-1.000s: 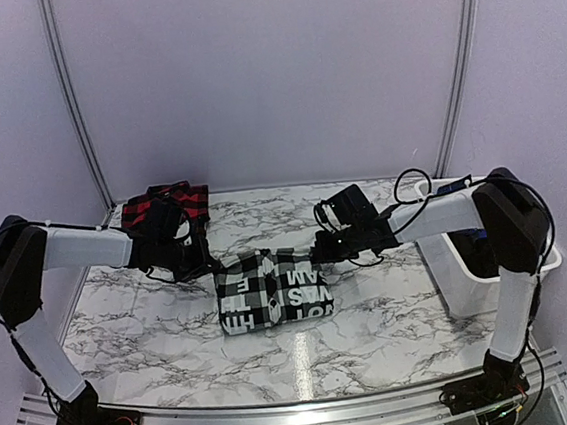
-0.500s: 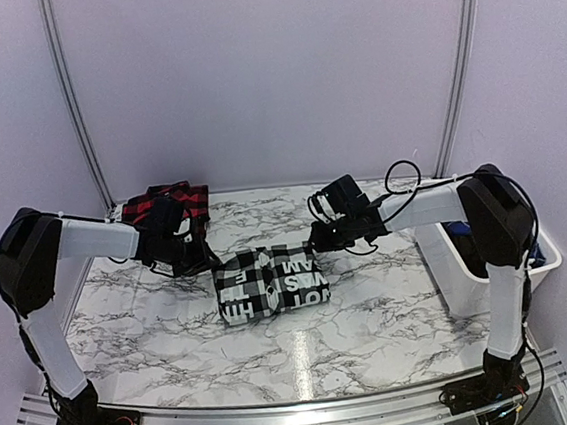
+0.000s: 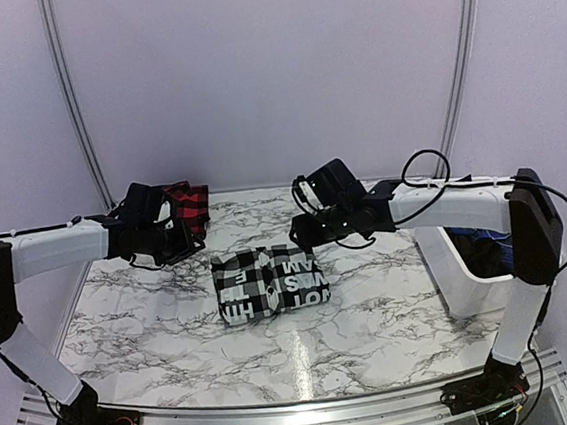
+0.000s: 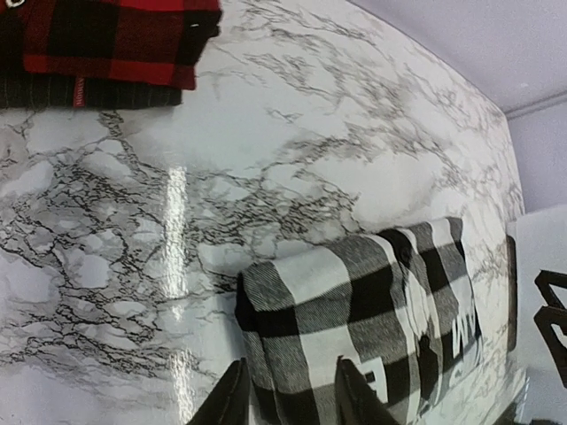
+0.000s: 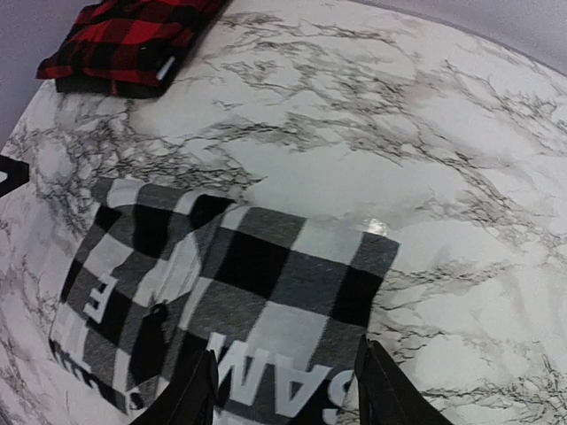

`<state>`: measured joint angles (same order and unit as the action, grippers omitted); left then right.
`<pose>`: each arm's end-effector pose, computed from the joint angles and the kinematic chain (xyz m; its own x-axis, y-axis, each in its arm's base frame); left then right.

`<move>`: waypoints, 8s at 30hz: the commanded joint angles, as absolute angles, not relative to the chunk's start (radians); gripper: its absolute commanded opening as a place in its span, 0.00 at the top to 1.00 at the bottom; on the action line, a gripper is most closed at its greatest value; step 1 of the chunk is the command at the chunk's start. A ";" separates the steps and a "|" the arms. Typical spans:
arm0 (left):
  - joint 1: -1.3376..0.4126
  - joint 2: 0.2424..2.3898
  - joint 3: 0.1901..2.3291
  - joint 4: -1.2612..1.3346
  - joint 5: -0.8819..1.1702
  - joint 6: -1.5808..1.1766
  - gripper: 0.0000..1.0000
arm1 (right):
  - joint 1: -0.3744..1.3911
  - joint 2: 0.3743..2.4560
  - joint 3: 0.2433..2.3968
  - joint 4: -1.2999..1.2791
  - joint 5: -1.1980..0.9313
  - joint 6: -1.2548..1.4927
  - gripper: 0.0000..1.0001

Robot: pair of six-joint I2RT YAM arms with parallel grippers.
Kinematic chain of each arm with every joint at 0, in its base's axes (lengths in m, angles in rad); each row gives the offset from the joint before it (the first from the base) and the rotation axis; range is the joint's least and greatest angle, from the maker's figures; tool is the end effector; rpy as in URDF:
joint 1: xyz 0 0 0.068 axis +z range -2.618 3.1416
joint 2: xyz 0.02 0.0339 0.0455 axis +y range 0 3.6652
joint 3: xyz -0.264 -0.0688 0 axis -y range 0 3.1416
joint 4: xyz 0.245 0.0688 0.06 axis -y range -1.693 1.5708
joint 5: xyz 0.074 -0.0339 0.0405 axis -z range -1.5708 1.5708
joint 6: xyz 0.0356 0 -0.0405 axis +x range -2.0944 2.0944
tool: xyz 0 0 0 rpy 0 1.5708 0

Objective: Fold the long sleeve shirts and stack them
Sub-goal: Fold the 2/3-rectangle-folded shirt at the center of the board, then smooth out the square-folded shirt at the center of the board, then pick up the square-folded shirt from the center of the board.

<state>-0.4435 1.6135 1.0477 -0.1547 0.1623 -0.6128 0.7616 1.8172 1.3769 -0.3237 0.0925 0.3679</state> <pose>0.3157 -0.1564 0.2246 -0.7941 -0.2511 -0.5534 0.0934 0.8494 -0.5194 0.2995 0.2810 0.2437 -0.6970 -0.1697 -0.6967 -0.4160 0.8871 0.2001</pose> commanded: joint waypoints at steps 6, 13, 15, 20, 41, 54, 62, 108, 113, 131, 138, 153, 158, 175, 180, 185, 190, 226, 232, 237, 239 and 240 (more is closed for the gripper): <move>-0.635 1.569 1.009 -0.175 0.205 -0.674 0.81 | 0.916 1.885 1.374 -0.331 0.162 0.415 0.51; -0.659 1.757 1.021 -0.091 0.218 -0.699 0.88 | 0.914 2.061 1.447 -0.316 0.199 0.425 0.49; -0.658 1.796 1.014 -0.089 0.207 -0.703 0.89 | 0.915 2.095 1.463 -0.319 0.187 0.428 0.47; -0.658 1.788 0.964 -0.089 0.181 -0.705 0.90 | 0.915 2.036 1.440 -0.329 0.202 0.434 0.41; -0.672 1.680 1.059 -0.164 0.186 -0.695 0.89 | 0.942 1.795 1.117 -0.256 0.150 0.540 0.71; -0.655 1.624 1.015 -0.170 0.142 -0.712 0.88 | 0.977 1.741 1.162 -0.325 0.190 0.539 0.65; -0.607 1.473 0.857 -0.172 0.138 -0.734 0.87 | 0.988 1.857 1.365 -0.365 0.237 0.473 0.44; -0.618 1.629 0.745 -0.036 0.207 -0.770 0.56 | 0.997 2.121 1.734 -0.522 0.288 0.397 0.22; -0.618 1.615 0.753 -0.075 0.189 -0.761 0.60 | 1.025 2.106 1.679 -0.531 0.304 0.411 0.20; -0.538 1.726 0.915 -0.065 0.353 -0.666 0.47 | 1.027 1.932 1.451 -0.423 0.246 0.471 0.18; -0.541 1.771 0.940 -0.096 0.347 -0.648 0.47 | 0.998 1.874 1.393 -0.415 0.253 0.472 0.18; -0.592 1.830 0.977 -0.144 0.283 -0.695 0.72 | 0.870 1.747 1.170 -0.285 0.171 0.518 0.23; -0.592 1.816 0.969 -0.127 0.289 -0.727 0.81 | 0.842 1.729 1.105 -0.249 0.153 0.532 0.26; -0.558 1.655 0.866 -0.100 0.315 -0.744 1.00 | 0.874 1.656 0.946 -0.181 0.076 0.599 0.42; -0.520 1.619 0.815 -0.131 0.321 -0.701 1.00 | 0.937 1.695 0.964 -0.184 0.085 0.628 0.49; -0.482 1.589 0.779 -0.152 0.338 -0.663 1.00 | 0.972 1.691 1.035 -0.250 0.152 0.613 0.52; -0.458 1.574 0.789 -0.188 0.343 -0.619 1.00 | 0.995 1.733 1.168 -0.307 0.209 0.569 0.58; -0.305 1.671 0.809 -0.217 0.405 -0.505 0.50 | 1.015 2.068 1.362 -0.247 0.074 0.570 0.69; -0.318 1.708 0.783 -0.147 0.440 -0.540 0.50 | 1.015 2.071 1.362 -0.240 0.070 0.572 0.69; -0.338 1.719 0.765 -0.097 0.461 -0.581 0.73 | 1.015 2.057 1.361 -0.243 0.075 0.571 0.69; -0.339 1.710 0.765 -0.096 0.454 -0.589 0.84 | 1.012 2.039 1.359 -0.251 0.084 0.569 0.68; -0.339 1.708 0.765 -0.097 0.451 -0.590 0.89 | 1.008 2.025 1.351 -0.250 0.084 0.569 0.67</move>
